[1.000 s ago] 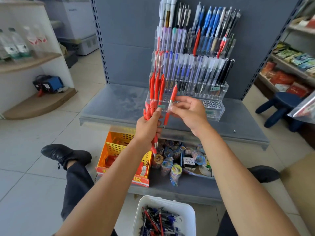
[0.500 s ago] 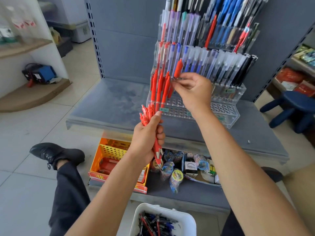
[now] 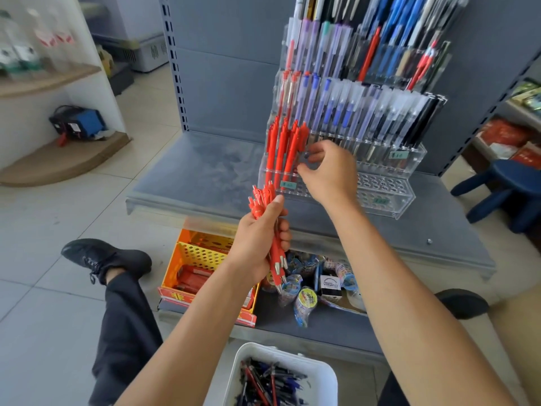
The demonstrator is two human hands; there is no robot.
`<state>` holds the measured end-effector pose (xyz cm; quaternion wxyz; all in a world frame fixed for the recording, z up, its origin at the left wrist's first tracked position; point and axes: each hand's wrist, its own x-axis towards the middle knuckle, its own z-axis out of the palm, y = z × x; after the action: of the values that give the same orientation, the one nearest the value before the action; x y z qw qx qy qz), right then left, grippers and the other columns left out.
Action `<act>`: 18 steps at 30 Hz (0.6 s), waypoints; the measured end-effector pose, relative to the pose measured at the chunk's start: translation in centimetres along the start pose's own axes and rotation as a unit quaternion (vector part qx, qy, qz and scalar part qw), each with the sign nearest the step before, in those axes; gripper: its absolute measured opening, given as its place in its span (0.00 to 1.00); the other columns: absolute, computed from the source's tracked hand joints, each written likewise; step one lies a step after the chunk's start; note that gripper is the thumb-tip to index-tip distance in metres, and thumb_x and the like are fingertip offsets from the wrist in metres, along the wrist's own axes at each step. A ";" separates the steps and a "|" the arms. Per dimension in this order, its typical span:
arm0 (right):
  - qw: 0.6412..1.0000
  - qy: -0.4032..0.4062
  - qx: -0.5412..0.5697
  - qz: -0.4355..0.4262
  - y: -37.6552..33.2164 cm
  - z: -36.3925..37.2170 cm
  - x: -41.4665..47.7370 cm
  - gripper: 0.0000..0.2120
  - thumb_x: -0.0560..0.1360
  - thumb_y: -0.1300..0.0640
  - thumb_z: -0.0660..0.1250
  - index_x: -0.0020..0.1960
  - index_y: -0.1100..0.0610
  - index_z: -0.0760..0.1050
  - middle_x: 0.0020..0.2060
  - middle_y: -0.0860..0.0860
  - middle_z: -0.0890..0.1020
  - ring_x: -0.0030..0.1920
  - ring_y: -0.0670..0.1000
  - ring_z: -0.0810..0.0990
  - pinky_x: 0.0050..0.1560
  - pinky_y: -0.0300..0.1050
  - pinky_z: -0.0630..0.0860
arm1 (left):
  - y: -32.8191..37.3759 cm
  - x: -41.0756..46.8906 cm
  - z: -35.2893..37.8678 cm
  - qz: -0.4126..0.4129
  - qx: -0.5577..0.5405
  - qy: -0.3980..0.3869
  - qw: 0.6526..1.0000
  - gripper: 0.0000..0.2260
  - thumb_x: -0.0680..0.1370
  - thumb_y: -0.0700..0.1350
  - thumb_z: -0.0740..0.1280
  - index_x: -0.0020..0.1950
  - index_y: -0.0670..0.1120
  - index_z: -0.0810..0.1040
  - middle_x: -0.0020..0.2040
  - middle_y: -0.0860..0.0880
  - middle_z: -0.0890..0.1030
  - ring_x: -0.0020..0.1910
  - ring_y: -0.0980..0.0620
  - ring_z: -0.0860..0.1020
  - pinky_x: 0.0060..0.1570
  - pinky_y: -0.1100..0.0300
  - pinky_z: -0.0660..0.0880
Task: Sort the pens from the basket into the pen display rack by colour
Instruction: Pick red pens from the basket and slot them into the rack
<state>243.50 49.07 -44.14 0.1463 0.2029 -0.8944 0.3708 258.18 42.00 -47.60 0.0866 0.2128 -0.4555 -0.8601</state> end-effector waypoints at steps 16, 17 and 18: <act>0.906 -0.312 0.246 0.146 1.3 -5.9 -9.0 0.13 0.77 0.45 0.70 0.42 0.52 0.86 0.34 0.45 0.82 0.39 0.45 0.76 0.45 0.44 0.72 | -2.0 -4.9 1.0 0.011 0.127 -0.077 0.989 0.06 0.83 0.44 0.66 0.47 0.45 0.80 0.32 0.49 0.74 0.27 0.55 0.69 0.25 0.64 0.68; 0.903 -0.313 0.251 0.152 1.5 -5.9 -9.1 0.11 0.77 0.46 0.71 0.42 0.52 0.85 0.33 0.44 0.82 0.38 0.45 0.76 0.44 0.43 0.71 | -2.0 -5.2 1.0 0.006 0.130 -0.084 0.988 0.06 0.83 0.43 0.66 0.49 0.44 0.80 0.32 0.49 0.75 0.27 0.55 0.70 0.26 0.64 0.69; 0.902 -0.312 0.254 0.155 1.5 -6.0 -9.2 0.10 0.77 0.47 0.70 0.42 0.52 0.85 0.34 0.44 0.82 0.38 0.45 0.76 0.43 0.43 0.71 | -1.9 -5.4 1.1 0.001 0.133 -0.088 0.987 0.06 0.83 0.43 0.66 0.52 0.42 0.80 0.32 0.48 0.76 0.27 0.54 0.72 0.27 0.64 0.71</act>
<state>251.52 56.73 -44.76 -0.2562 0.1970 -0.7898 0.5214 262.57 45.77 -47.12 0.0181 0.1457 -0.5717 -0.8072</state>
